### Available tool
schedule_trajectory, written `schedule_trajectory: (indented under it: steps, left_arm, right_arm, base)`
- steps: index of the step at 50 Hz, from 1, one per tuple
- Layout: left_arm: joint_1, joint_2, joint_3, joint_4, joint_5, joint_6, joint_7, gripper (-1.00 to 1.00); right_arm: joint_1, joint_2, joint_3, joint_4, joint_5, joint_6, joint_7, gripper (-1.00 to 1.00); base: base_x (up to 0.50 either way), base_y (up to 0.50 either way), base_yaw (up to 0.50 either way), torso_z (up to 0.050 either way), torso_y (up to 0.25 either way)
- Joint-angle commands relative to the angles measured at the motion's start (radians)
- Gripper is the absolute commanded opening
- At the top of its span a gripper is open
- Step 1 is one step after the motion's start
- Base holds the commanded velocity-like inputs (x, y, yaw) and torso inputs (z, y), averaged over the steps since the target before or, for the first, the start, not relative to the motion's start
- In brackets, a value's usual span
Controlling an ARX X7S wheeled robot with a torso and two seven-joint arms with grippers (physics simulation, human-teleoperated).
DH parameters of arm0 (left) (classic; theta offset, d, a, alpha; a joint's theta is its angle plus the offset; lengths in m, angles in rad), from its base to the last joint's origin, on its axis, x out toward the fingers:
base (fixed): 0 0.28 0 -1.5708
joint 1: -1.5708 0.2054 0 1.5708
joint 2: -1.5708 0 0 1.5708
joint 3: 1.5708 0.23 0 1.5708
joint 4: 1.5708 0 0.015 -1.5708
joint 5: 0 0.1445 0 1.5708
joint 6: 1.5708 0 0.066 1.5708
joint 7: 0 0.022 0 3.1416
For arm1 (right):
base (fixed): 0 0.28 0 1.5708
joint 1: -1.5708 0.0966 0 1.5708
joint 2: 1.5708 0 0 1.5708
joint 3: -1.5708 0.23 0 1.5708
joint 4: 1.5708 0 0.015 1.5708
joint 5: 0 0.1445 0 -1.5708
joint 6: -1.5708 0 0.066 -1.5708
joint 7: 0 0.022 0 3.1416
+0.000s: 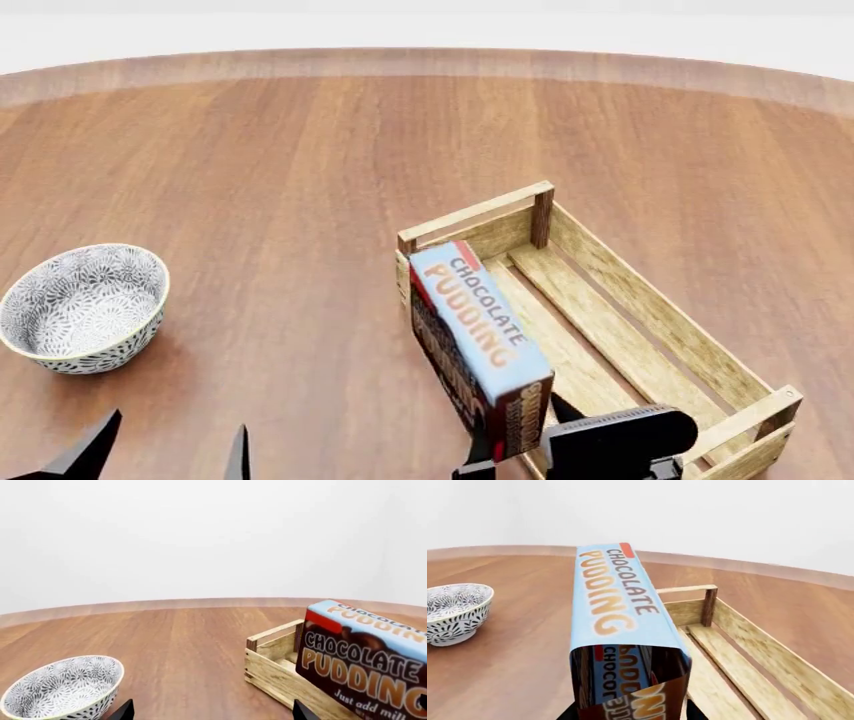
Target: Pick up the chocolate pudding and put it in the tray.
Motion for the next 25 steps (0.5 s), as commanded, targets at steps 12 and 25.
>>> schedule_trajectory:
  steps: [12, 25]
  left_arm:
    - [-0.004, -0.003, 0.006, -0.017, -0.006, 0.011, -0.005, 1.00]
    - [-0.002, -0.001, 0.006, -0.056, -0.012, 0.044, 0.000, 1.00]
  right_arm:
    - [0.097, -0.040, 0.041, 0.250, -0.026, -0.045, -0.014, -1.00]
    - [0.167, -0.060, 0.042, 0.384, -0.060, -0.050, 0.017, -1.00]
  base:
    - [0.00, 0.00, 0.00, 0.000, 0.000]
    - [0.00, 0.00, 0.00, 0.000, 0.000]
